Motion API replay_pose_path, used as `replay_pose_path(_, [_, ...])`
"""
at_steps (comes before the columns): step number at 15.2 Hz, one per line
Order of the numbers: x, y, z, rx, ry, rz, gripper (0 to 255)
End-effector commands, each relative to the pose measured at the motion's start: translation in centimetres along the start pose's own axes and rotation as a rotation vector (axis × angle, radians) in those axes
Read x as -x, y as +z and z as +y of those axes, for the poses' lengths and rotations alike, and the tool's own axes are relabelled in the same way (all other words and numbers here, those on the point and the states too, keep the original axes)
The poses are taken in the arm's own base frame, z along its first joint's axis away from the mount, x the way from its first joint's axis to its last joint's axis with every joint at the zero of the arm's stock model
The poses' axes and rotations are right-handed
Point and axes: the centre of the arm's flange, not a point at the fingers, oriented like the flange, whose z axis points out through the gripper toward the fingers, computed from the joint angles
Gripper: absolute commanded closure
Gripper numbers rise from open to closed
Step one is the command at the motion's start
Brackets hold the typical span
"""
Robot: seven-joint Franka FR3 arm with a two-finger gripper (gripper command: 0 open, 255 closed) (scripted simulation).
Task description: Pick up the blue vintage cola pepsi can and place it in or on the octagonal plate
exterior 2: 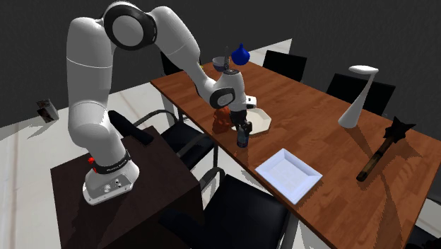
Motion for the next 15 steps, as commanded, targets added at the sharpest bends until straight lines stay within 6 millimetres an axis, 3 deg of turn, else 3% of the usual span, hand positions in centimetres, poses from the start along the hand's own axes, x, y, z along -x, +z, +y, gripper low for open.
replay_pose_path(1, [0.1, 0.1, 0.1, 0.000, 0.001, -0.002, 255])
replay_pose_path(4, [0.1, 0.1, 0.0, 0.000, 0.001, -0.002, 255])
replay_pose_path(15, [-0.9, -5.6, 0.8, 0.000, 0.001, -0.002, 255])
